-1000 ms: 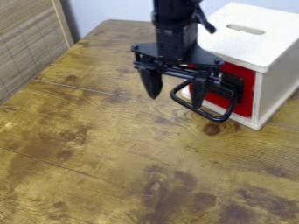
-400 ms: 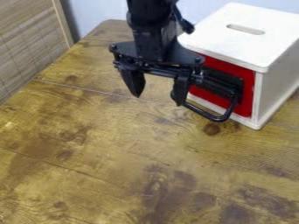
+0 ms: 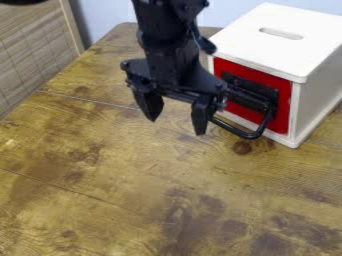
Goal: Close the drawer
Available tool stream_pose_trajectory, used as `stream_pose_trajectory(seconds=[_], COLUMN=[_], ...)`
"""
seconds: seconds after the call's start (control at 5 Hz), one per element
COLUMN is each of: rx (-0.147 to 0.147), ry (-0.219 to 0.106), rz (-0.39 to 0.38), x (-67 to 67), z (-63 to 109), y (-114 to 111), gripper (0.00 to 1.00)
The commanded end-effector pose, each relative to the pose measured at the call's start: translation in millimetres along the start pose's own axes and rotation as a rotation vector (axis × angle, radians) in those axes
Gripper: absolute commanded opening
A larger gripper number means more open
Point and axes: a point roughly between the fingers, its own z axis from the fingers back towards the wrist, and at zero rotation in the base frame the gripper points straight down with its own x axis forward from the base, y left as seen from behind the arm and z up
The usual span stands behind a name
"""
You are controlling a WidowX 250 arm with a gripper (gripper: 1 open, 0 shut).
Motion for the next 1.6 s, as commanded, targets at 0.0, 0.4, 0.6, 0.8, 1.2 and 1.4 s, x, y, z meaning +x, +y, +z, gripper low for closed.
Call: stream_pose_trajectory(seconds=[0.0,0.4,0.6,0.8,1.2,1.4], rx=[-0.014,0.029,0.058,0.083,0.086,0.068], ry=[-0.097,-0.072,-0.064,-0.06,-0.056,-0.055], rz=[-0.027,0.073,0.16,0.242,0.29,0.258], x=[7.8,26.4,32.2,33.4,27.6,23.8], z=[29.6,15.4,16.2,15.1,11.7,15.4], y=[11.5,0.9,11.1,19.7,26.5,25.3], gripper=[1.0,1.0,1.0,1.0,1.0,1.0])
